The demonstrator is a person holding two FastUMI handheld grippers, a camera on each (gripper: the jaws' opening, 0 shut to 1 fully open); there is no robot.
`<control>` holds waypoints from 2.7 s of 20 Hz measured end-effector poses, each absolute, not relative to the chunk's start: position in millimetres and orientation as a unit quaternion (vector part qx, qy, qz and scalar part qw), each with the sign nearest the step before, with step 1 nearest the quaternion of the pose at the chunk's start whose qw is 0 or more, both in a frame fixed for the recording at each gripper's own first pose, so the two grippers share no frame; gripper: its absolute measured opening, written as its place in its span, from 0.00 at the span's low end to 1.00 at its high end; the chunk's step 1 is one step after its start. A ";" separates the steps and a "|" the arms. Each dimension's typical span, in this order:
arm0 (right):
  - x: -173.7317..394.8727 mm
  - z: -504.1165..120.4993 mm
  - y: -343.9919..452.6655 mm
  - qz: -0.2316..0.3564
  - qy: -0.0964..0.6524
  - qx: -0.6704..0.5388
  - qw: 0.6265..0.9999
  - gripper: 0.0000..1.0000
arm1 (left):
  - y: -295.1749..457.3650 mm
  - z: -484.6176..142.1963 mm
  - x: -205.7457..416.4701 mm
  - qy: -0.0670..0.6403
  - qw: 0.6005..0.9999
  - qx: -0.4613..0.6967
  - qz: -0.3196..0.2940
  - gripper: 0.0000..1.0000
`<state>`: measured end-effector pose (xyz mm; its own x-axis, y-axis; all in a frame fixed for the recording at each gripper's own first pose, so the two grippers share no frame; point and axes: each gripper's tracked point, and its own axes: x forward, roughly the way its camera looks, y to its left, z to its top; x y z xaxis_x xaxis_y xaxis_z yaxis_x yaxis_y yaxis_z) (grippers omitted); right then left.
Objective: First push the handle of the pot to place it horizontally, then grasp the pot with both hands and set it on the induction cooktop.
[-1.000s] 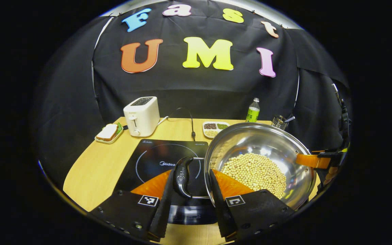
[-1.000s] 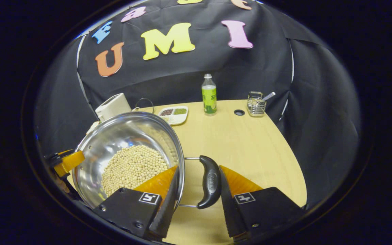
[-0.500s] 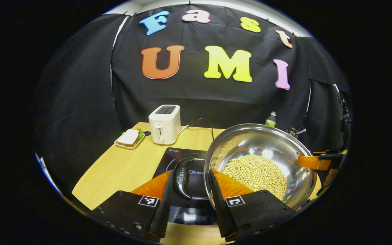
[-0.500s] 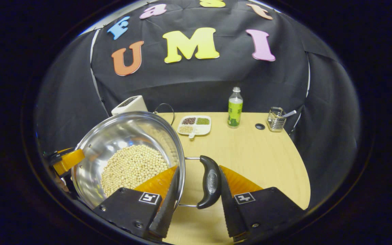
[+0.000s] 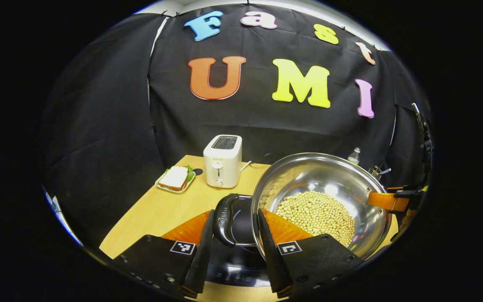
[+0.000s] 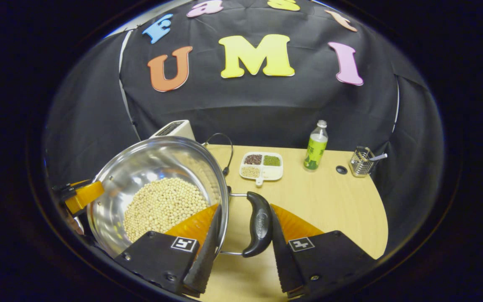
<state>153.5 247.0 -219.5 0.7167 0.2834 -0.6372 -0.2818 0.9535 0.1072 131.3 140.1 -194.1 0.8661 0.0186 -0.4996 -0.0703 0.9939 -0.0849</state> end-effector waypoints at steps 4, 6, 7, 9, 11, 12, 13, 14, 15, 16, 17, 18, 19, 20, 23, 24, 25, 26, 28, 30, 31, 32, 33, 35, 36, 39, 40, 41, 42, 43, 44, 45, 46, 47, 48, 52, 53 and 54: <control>167.6 -231.5 269.5 0.154 0.357 0.008 0.921 0.66 | 156.1 -203.0 152.3 0.268 0.962 -0.047 0.031 0.57; 173.9 -242.9 280.5 0.157 0.368 0.010 0.916 0.66 | 162.4 -211.9 158.9 0.274 0.960 -0.042 0.037 0.56; 175.7 -250.2 283.4 0.157 0.375 0.010 0.914 0.65 | 165.1 -217.8 161.2 0.280 0.959 -0.039 0.039 0.57; 181.8 -265.5 288.8 0.154 0.388 0.009 0.909 0.65 | 168.1 -236.1 169.2 0.297 0.953 -0.035 0.040 0.56; 186.5 -281.5 292.9 0.149 0.399 0.007 0.905 0.66 | 169.1 -253.9 174.0 0.319 0.946 -0.039 0.042 0.57; 188.3 -289.6 295.7 0.147 0.405 0.006 0.902 0.66 | 170.6 -260.6 176.3 0.325 0.944 -0.037 0.044 0.57; 189.7 -297.1 298.7 0.146 0.410 0.004 0.900 0.65 | 172.4 -267.2 177.9 0.330 0.942 -0.037 0.047 0.57; 191.7 -303.4 301.9 0.146 0.414 0.003 0.898 0.64 | 173.6 -274.5 181.2 0.334 0.940 -0.038 0.050 0.57; 192.7 -310.4 305.1 0.145 0.418 0.002 0.897 0.64 | 175.2 -281.2 183.5 0.338 0.939 -0.040 0.053 0.57; 194.2 -315.6 307.3 0.145 0.420 0.000 0.896 0.65 | 176.6 -286.5 185.1 0.342 0.937 -0.041 0.055 0.57; 196.1 -320.9 309.9 0.143 0.421 -0.002 0.896 0.66 | 178.8 -292.5 186.0 0.344 0.936 -0.040 0.056 0.57; 196.9 -326.6 312.0 0.142 0.423 -0.005 0.895 0.65 | 179.7 -299.8 187.2 0.347 0.935 -0.039 0.057 0.57; 195.4 -335.0 313.1 0.140 0.427 -0.008 0.893 0.65 | 180.5 -309.5 187.4 0.351 0.934 -0.041 0.058 0.57; 198.4 -333.7 315.8 0.142 0.412 -0.007 0.900 0.65 | 182.6 -316.9 187.2 0.356 0.932 -0.041 0.061 0.57; 198.8 -336.8 317.2 0.143 0.393 -0.018 0.908 0.65 | 183.6 -306.1 189.5 0.316 0.947 -0.032 0.055 0.57; 201.8 -334.9 316.7 0.147 0.384 -0.019 0.911 0.66 | 183.1 -310.9 186.0 0.318 0.946 -0.031 0.059 0.57; 202.5 -335.8 318.0 0.147 0.377 -0.013 0.914 0.65 | 182.8 -310.1 186.1 0.305 0.950 -0.021 0.063 0.57; 203.0 -335.1 319.6 0.148 0.370 -0.007 0.917 0.66 | 182.5 -315.0 186.8 0.299 0.952 -0.008 0.067 0.58; 208.5 -334.1 320.6 0.154 0.350 -0.001 0.924 0.66 | 181.3 -317.9 188.4 0.286 0.956 0.017 0.067 0.58; 206.4 -335.3 322.5 0.156 0.347 0.007 0.925 0.66 | 180.7 -317.3 188.6 0.284 0.956 0.009 0.069 0.58; 206.1 -335.1 320.5 0.155 0.347 0.005 0.925 0.66 | 180.9 -318.0 187.9 0.282 0.957 0.006 0.068 0.57; 206.5 -335.0 320.5 0.155 0.345 0.007 0.925 0.66 | 181.3 -317.7 188.6 0.279 0.958 0.004 0.067 0.58; 207.1 -335.0 321.6 0.157 0.342 0.011 0.926 0.66 | 181.5 -317.6 187.9 0.278 0.958 0.003 0.067 0.58; 208.0 -334.2 322.7 0.160 0.335 0.023 0.928 0.67 | 181.2 -318.2 187.4 0.276 0.959 0.002 0.066 0.58; 208.2 -333.6 322.9 0.159 0.333 0.025 0.929 0.67 | 181.0 -318.4 188.2 0.276 0.959 -0.001 0.066 0.57; 207.8 -334.1 322.2 0.156 0.331 0.029 0.930 0.66 | 181.5 -318.4 188.1 0.278 0.958 -0.005 0.064 0.58; 208.0 -334.0 321.7 0.155 0.332 0.027 0.930 0.67 | 181.3 -318.6 187.8 0.280 0.958 -0.005 0.063 0.58; 207.2 -334.8 321.6 0.155 0.334 0.024 0.929 0.66 | 181.2 -319.2 188.0 0.283 0.957 -0.007 0.061 0.58; 207.4 -335.3 321.2 0.154 0.338 0.023 0.928 0.66 | 181.1 -319.0 187.8 0.287 0.956 -0.010 0.059 0.58; 207.3 -335.2 320.7 0.151 0.341 0.021 0.928 0.67 | 181.1 -317.8 188.1 0.287 0.956 -0.013 0.056 0.58; 207.0 -335.2 320.3 0.149 0.344 0.016 0.927 0.66 | 181.0 -316.1 188.3 0.286 0.956 -0.022 0.055 0.57; 205.9 -335.2 320.3 0.148 0.346 0.016 0.927 0.67 | 181.5 -315.6 188.5 0.286 0.956 -0.027 0.055 0.58; 206.7 -334.4 320.7 0.147 0.343 0.021 0.927 0.65 | 181.7 -315.2 188.1 0.286 0.956 -0.029 0.056 0.57; 207.2 -334.1 320.1 0.147 0.341 0.024 0.928 0.66 | 181.3 -315.8 189.1 0.286 0.956 -0.031 0.056 0.58; 207.7 -333.6 320.5 0.146 0.340 0.030 0.929 0.67 | 181.0 -315.0 189.3 0.285 0.956 -0.034 0.058 0.50; 204.8 -331.1 320.5 0.153 0.337 0.042 0.928 0.71 | 187.1 -316.7 186.6 0.286 0.954 -0.055 0.074 0.66; 202.1 -331.4 321.3 0.158 0.338 0.046 0.927 0.72 | 189.2 -315.8 185.4 0.285 0.953 -0.060 0.079 0.69; 200.2 -329.2 319.4 0.158 0.337 0.052 0.927 0.76 | 191.9 -317.1 183.5 0.287 0.952 -0.062 0.084 0.79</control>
<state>200.2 319.4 -329.2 0.7223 0.3282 -0.6088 -0.2585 0.9446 0.2025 183.5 191.9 -317.1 0.8210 0.1239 -0.5573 -0.1956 0.9781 -0.0708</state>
